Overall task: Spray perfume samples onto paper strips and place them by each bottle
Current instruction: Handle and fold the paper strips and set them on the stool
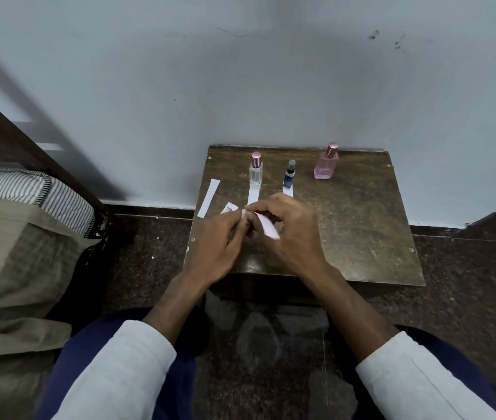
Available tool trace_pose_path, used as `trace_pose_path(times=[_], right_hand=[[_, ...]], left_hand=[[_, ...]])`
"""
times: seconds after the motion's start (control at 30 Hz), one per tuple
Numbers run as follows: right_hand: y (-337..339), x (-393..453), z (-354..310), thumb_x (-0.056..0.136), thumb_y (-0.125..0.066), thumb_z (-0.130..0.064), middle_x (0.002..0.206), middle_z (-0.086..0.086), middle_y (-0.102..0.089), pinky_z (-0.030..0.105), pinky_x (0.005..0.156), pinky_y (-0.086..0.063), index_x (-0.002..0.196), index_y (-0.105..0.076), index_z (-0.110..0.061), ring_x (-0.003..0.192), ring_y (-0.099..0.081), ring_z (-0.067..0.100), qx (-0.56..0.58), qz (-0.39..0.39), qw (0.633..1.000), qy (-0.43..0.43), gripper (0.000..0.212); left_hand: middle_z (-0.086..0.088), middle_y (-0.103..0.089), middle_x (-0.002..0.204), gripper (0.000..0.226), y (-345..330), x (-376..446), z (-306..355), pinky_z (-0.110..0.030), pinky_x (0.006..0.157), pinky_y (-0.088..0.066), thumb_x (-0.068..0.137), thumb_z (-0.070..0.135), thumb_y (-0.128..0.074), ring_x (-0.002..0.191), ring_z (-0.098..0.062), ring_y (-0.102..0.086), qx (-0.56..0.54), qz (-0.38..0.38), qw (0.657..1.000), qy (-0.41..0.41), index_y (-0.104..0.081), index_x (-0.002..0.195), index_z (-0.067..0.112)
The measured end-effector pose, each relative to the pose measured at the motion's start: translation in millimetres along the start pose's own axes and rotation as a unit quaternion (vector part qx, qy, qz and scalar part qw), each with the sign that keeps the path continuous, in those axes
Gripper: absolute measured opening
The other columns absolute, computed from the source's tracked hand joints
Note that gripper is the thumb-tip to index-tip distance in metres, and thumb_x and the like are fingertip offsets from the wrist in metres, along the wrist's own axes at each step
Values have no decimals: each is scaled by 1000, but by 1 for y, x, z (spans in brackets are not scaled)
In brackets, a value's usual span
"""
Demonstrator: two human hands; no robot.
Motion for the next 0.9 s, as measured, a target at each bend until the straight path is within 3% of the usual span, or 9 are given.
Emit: trace_pose_path(times=[0.17,0.3,0.4,0.47,0.57,0.63,0.77,0.87,0.9], right_hand=[[9,0,4,92,-82,-21,91,-6,-79,21,75,-53,100,-84,-18,82,-69,4,-74,17,997,-1,9],[-3,-2,-6,90,-84,-16,90,-3,-79,4,79,-44,99,-84,-14,80,-62,-4,-67,-7,997,39,10],[-8,-5,-10,90,-83,-14,91,-2,-78,4,78,-44,100,-83,-14,79,-67,3,-70,-23,996,51,9],[16,-1,8,88,-81,-13,93,-6,-76,6,76,-48,98,-83,-16,80,-67,4,-85,46,995,-26,11],[87,-5,58,94,-75,-19,92,-2,-75,6,67,-46,99,-80,-16,78,-68,12,-147,206,948,-194,7],[93,-4,66,97,-75,-26,88,-4,-75,4,66,-40,99,-80,-18,76,-67,10,-168,177,949,-199,10],[61,-9,68,95,-78,-22,86,-11,-78,23,73,-60,101,-82,-23,77,-75,5,-45,83,969,-229,7],[52,-19,96,99,-73,-13,84,2,-81,35,81,-66,106,-80,-15,80,-80,16,144,104,918,-354,10],[51,-23,103,99,-72,-10,84,5,-81,38,84,-66,106,-79,-13,81,-80,20,184,112,900,-379,10]], left_hand=[[15,-72,86,27,0,2,-4,-12,73,-41,112,35,-54,87,3,-64,8,6,1000,12,-73,93,35],[15,-74,83,22,11,2,-4,-5,73,-40,107,22,-65,85,3,-67,5,43,999,4,-80,92,24],[13,-76,83,22,11,2,-4,-5,73,-40,106,20,-65,85,0,-69,5,41,999,0,-80,91,21],[14,-77,82,24,15,1,-3,-5,70,-40,107,24,-65,82,5,-69,-9,50,999,15,-81,88,21],[21,-77,78,28,29,0,-18,-4,67,-41,108,31,-63,76,17,-66,-36,64,995,72,-83,91,24],[24,-77,79,28,32,-2,-29,-6,69,-45,109,37,-60,80,13,-69,-40,58,992,109,-85,98,31],[22,-77,77,29,29,-2,-43,-9,65,-46,109,40,-59,71,4,-72,-57,60,985,151,-83,95,32],[5,-73,72,34,16,4,-59,-35,67,-48,109,34,-55,67,-9,-66,-30,33,982,184,-76,87,20],[2,-69,70,32,12,6,-63,-35,64,-43,109,32,-56,64,-9,-61,-20,23,981,190,-72,86,17]])
Point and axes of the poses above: each hand's wrist, its own x-axis towards the middle knuckle, its own y-axis out of the back of the hand, z = x × y, the point moved 10 cm from there along x, towards the middle knuckle
